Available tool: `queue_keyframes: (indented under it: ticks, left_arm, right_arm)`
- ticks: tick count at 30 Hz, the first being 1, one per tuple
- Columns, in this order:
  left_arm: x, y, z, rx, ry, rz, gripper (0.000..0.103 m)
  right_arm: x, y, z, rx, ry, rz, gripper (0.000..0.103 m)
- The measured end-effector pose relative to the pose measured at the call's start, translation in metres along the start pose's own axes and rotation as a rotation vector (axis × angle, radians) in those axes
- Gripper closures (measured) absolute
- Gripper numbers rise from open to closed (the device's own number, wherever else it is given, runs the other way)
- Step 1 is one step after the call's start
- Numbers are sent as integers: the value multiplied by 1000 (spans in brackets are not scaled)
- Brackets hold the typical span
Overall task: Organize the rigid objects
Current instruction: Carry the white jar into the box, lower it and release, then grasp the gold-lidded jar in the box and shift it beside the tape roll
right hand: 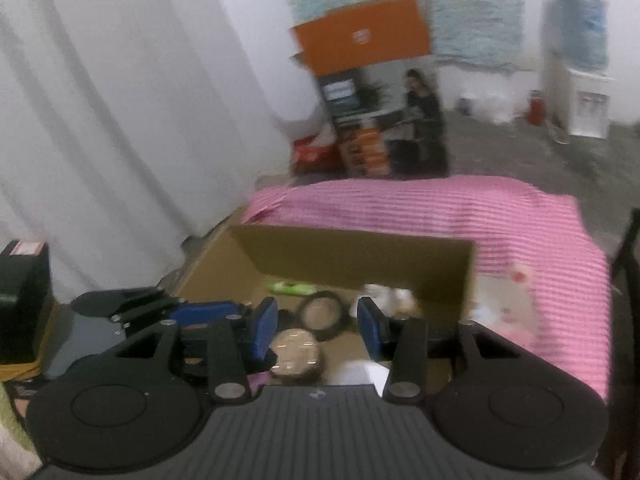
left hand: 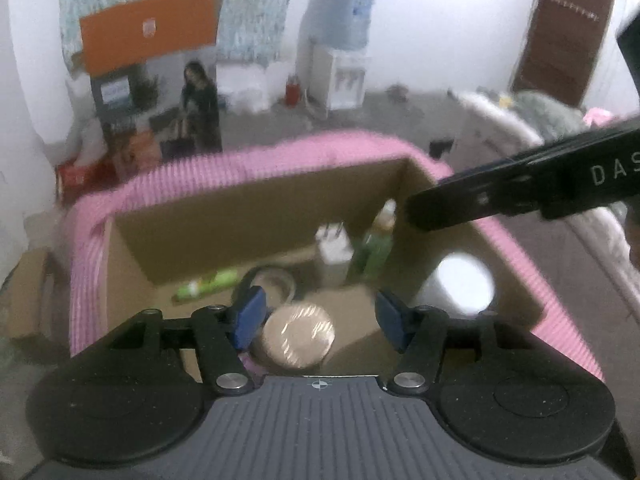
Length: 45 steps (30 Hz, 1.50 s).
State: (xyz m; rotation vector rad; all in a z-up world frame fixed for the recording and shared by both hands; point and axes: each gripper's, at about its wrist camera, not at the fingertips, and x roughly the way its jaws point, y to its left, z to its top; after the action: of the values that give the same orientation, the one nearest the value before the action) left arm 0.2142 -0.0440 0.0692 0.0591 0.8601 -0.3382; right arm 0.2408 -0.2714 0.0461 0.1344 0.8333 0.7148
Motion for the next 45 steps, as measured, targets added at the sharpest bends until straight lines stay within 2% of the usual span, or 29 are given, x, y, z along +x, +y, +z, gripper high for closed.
queue_keyframes:
  ticks: [4, 11, 14, 21, 31, 45]
  left_arm:
    - [25, 9, -7, -20, 101, -23, 45]
    - [48, 23, -12, -44, 164, -62, 47]
    - [54, 25, -10, -46, 175, -65, 47]
    - [66, 30, -9, -73, 207, -79, 47]
    - [74, 31, -6, -73, 224, -93, 47]
    - [86, 1, -1, -63, 228, -154, 47]
  right_arm:
    - [50, 23, 10, -51, 167, 3, 56]
    - [124, 27, 27, -56, 399, -77, 57]
    - [142, 28, 29, -62, 450, -102, 57]
    - [173, 22, 29, -59, 565, -88, 57]
    - [180, 12, 27, -44, 620, -47, 55]
    - [157, -15, 21, -14, 636, -93, 55]
